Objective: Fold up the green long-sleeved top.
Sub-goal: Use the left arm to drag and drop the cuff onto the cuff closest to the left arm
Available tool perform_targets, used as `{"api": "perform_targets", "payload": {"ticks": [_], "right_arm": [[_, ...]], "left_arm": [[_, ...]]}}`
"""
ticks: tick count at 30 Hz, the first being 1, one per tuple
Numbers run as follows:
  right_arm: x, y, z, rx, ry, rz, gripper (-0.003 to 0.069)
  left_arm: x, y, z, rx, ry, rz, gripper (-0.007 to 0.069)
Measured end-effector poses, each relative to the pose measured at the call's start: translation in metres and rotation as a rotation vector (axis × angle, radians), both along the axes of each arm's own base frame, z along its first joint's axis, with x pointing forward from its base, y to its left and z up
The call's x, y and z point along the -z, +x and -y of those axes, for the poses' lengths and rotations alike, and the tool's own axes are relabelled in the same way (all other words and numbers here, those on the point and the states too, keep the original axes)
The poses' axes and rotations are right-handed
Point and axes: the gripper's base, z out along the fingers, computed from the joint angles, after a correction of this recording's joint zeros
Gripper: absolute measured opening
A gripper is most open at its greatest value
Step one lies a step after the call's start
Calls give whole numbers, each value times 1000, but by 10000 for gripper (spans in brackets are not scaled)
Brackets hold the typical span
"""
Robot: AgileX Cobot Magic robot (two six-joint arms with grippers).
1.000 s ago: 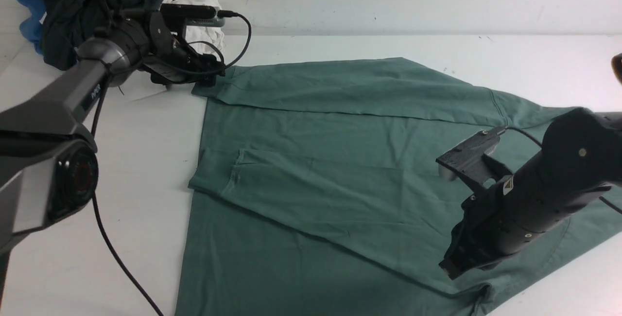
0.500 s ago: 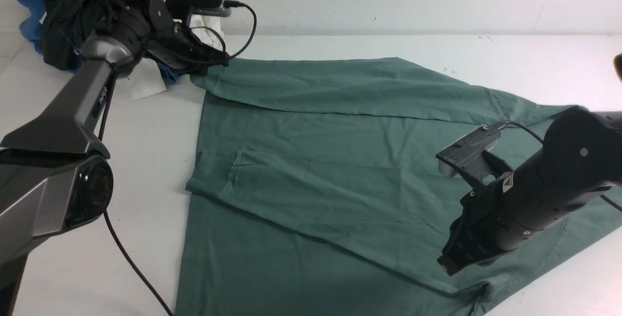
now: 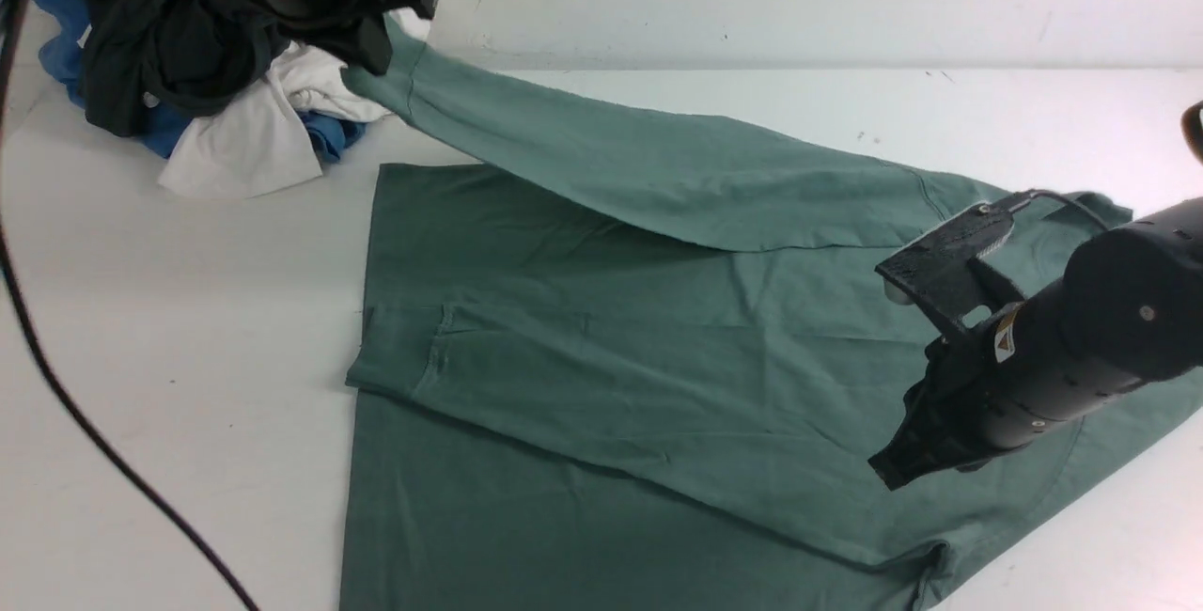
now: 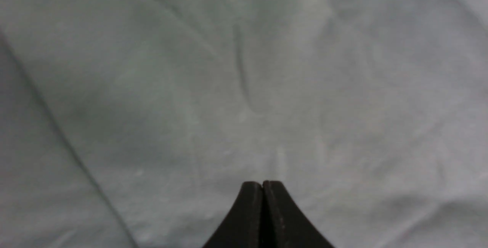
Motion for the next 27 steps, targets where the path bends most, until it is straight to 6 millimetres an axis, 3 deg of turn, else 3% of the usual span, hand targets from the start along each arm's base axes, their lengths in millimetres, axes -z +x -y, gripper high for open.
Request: {"api": "perform_targets", "payload": {"ticks": [4, 6, 8, 10, 16, 19, 24, 27], "right_arm": [[-3, 1, 2, 33, -4, 22, -10], [-3, 1, 2, 44, 3, 26, -10], [-4, 2, 1, 50, 9, 28, -10], [-6, 3, 1, 52, 9, 27, -10], [-29, 4, 5, 33, -43, 61, -10], [-39, 3, 8, 29, -63, 92, -10], [-45, 2, 12, 55, -84, 123, -10], [-46, 3, 12, 63, -75, 131, -10]], "left_arm": [[43, -48, 2, 26, 32, -197, 16], [67, -59, 0, 1, 33, -252, 16], [76, -61, 1, -33, 8, -276, 16], [74, -61, 3, -50, -25, -286, 16], [14, -71, 14, 10, -147, -157, 24], [18, -78, 11, 8, -122, -175, 27], [95, -94, 2, -44, -31, -326, 48], [124, -106, -1, -67, -22, -363, 71]]}}
